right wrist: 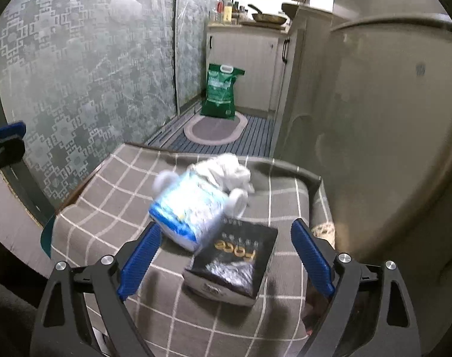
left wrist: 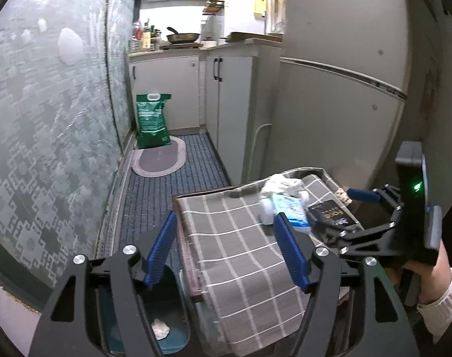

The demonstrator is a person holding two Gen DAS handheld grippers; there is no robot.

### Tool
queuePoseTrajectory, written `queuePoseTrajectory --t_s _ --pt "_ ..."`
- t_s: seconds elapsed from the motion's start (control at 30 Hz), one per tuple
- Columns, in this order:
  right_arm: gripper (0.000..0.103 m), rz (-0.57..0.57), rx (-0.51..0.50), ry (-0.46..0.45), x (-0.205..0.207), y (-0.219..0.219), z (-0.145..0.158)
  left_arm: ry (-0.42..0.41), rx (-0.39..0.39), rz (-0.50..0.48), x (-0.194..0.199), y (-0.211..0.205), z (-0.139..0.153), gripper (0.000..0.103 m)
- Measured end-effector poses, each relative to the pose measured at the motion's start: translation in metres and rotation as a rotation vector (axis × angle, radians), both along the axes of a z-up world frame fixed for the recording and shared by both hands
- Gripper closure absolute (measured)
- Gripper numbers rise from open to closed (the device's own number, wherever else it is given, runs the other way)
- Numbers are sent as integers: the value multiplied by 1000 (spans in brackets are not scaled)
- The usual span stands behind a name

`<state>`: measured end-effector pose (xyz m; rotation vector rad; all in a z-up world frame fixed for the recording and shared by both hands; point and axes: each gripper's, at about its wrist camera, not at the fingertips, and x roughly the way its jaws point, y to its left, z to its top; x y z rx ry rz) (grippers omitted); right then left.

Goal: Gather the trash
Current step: 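Grasp the black Face tissue pack with the right gripper, then grasp the blue-white wipes pack with the left gripper and lift it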

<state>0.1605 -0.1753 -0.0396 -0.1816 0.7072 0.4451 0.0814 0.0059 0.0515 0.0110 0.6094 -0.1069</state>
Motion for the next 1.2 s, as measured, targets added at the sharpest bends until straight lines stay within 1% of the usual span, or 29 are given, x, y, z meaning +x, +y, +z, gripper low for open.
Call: queuePoseTrajectory --t_s 0.07,0.2,0.23,0.27,0.3,0.33,0.37,0.47,0.53,0.63,0.77,0.97,1.1,1.2 --pt "13 -2 -9 13 -4 -1 -7 7 11 -15 4 -9 -4 31" --pt "13 -1 17 57 0 -6 -22 25 41 -51 12 -26 -14 29" --pt "17 1 25 61 1 -8 -24 30 51 -61 14 -31 -17 29" --pt "25 0 24 44 0 -10 -24 35 58 -70 15 -35 -20 29" --pt "29 1 27 42 1 -12 -23 40 64 -79 17 -39 -23 28" --pt "38 2 45 48 2 -16 -23 44 69 -93 18 -43 -26 28" --pt "43 3 63 52 3 -19 -22 46 74 -107 19 -47 -29 28" --pt "50 21 92 57 4 -28 -21 58 109 -139 24 -60 -39 28" --pt "51 34 106 55 3 -33 -18 69 129 -165 28 -70 -47 27" --pt "53 49 124 44 -1 -40 -11 90 118 -184 35 -77 -58 27" --pt "57 60 153 29 -7 -54 -2 101 123 -197 45 -84 -68 27" --pt "57 68 220 26 -10 -74 9 87 124 -214 58 -94 -77 27" --pt "57 59 245 28 -9 -85 10 106 149 -205 70 -103 -87 27" --pt "57 57 262 36 -8 -93 9 113 149 -202 77 -106 -92 27"
